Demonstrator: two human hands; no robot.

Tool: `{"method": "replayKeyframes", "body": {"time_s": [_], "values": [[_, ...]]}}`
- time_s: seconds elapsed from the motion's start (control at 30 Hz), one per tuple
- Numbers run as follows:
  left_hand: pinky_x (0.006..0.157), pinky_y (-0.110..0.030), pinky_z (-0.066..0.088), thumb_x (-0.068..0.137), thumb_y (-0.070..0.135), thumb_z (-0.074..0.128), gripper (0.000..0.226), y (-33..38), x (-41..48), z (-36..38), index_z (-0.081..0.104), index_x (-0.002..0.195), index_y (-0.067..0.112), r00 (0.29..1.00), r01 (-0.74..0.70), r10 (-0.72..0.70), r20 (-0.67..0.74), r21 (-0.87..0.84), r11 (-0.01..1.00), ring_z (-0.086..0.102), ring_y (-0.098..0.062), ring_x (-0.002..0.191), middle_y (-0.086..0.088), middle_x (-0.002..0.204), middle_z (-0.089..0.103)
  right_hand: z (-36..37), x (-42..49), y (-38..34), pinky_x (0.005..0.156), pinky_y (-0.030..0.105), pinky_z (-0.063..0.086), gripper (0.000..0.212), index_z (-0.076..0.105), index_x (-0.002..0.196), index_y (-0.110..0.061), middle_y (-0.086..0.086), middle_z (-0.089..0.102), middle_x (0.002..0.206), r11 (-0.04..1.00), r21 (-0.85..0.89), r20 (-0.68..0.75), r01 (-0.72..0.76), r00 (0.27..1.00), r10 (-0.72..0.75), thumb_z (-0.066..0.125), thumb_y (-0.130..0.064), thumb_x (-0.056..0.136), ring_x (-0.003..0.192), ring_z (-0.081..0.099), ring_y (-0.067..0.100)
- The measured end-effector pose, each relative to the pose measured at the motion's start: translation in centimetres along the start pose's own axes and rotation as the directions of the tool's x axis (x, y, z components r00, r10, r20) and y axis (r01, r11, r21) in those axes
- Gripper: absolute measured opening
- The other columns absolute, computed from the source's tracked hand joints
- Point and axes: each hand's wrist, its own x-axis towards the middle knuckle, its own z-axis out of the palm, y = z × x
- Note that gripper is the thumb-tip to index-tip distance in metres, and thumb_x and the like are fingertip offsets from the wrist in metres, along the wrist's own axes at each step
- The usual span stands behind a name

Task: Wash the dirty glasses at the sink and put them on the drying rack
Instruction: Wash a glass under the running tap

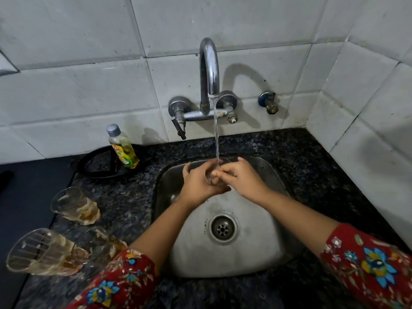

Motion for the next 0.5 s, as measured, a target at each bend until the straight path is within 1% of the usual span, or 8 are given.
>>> {"method": "replayKeyframes", "body": {"time_s": [0.03, 0.07, 0.17, 0.2, 0.27, 0.37, 0.43, 0.5], "values": [[0.113, -0.038, 0.012, 0.062, 0.046, 0.073, 0.068, 0.1, -0.2, 0.2, 0.054, 0.126, 0.033, 0.999, -0.003, 0.006, -0.035, 0.074, 0.997, 0.053, 0.004, 0.113, 0.016, 0.109, 0.069, 0.2, 0.0, -0.1, 0.116, 0.04, 0.017, 0.019, 0.074, 0.083, -0.019, -0.002, 0.075, 0.084, 1.0, -0.014, -0.005, -0.007, 1.0, 0.007, 0.059, -0.027, 0.091, 0.086, 0.067, 0.011], [0.112, -0.038, 0.017, 0.062, 0.043, 0.074, 0.069, 0.3, -0.2, 0.0, 0.054, 0.127, 0.031, 1.0, 0.003, -0.004, 0.01, 0.023, 1.0, 0.054, 0.002, 0.112, 0.013, 0.11, 0.069, 0.2, 0.0, -0.2, 0.116, 0.039, 0.019, 0.018, 0.074, 0.083, -0.018, -0.001, 0.075, 0.085, 1.0, -0.023, 0.005, 0.011, 1.0, -0.011, 0.06, -0.026, 0.09, 0.085, 0.065, 0.01], [0.092, -0.037, 0.049, 0.063, 0.005, 0.083, 0.064, 0.1, 0.4, -1.3, 0.056, 0.121, 0.009, 0.949, 0.124, 0.026, 0.314, -0.448, 0.885, 0.065, -0.015, 0.101, -0.004, 0.107, 0.069, -0.9, 0.1, 0.1, 0.114, 0.024, 0.016, 0.013, 0.075, 0.088, -0.018, -0.003, 0.075, 0.09, 0.996, 0.016, 0.113, 0.085, 0.99, -0.086, 0.064, -0.024, 0.087, 0.086, 0.063, 0.001], [0.087, -0.036, 0.052, 0.063, 0.0, 0.082, 0.06, 0.0, 0.5, -1.4, 0.056, 0.117, 0.004, 0.943, 0.132, 0.041, 0.331, -0.484, 0.865, 0.065, -0.017, 0.098, -0.007, 0.104, 0.069, -1.0, 0.2, 0.0, 0.113, 0.022, 0.017, 0.012, 0.075, 0.086, -0.018, -0.004, 0.075, 0.087, 0.996, 0.03, 0.122, 0.088, 0.988, -0.091, 0.065, -0.024, 0.087, 0.084, 0.064, 0.003], [0.083, -0.038, 0.053, 0.062, 0.016, 0.081, 0.052, 0.4, 0.2, -0.8, 0.056, 0.108, 0.012, 0.968, 0.097, -0.001, 0.252, -0.369, 0.924, 0.066, -0.018, 0.093, -0.004, 0.099, 0.069, -0.4, 0.2, -0.5, 0.106, 0.025, 0.031, 0.02, 0.071, 0.073, -0.02, -0.003, 0.073, 0.073, 0.998, -0.018, 0.076, 0.057, 0.996, -0.056, 0.063, -0.031, 0.087, 0.073, 0.066, 0.006], [0.08, -0.037, 0.055, 0.061, 0.036, 0.073, 0.064, 0.9, -0.7, 0.3, 0.046, 0.119, 0.029, 0.984, 0.116, -0.098, 0.148, -0.116, 0.986, 0.067, -0.015, 0.091, 0.006, 0.095, 0.067, 1.5, 0.9, -1.7, 0.079, 0.034, 0.05, 0.046, 0.061, 0.059, -0.022, 0.001, 0.069, 0.064, 0.966, -0.199, -0.044, -0.162, 0.987, 0.156, 0.045, -0.048, 0.094, 0.066, 0.066, 0.016], [0.082, -0.032, 0.055, 0.072, 0.032, 0.074, 0.084, 0.1, -1.0, 0.7, 0.026, 0.141, 0.026, 0.974, 0.163, -0.128, 0.187, -0.184, 0.969, 0.066, -0.012, 0.095, 0.009, 0.103, 0.063, 2.3, 2.1, -1.8, 0.075, 0.036, 0.053, 0.051, 0.059, 0.061, -0.02, 0.005, 0.069, 0.069, 0.919, -0.131, -0.064, -0.371, 0.929, 0.366, 0.038, -0.052, 0.094, 0.07, 0.067, 0.023], [0.086, -0.035, 0.056, 0.084, 0.026, 0.07, 0.07, -0.8, -1.2, 1.0, 0.026, 0.138, 0.024, 0.965, 0.237, -0.171, 0.2, -0.384, 0.892, 0.066, -0.015, 0.097, 0.001, 0.114, 0.062, 2.4, 3.3, -1.6, 0.079, 0.038, 0.053, 0.046, 0.064, 0.07, -0.017, 0.008, 0.07, 0.077, 0.872, 0.015, -0.023, -0.489, 0.872, 0.489, 0.039, -0.046, 0.096, 0.077, 0.067, 0.027]]}}
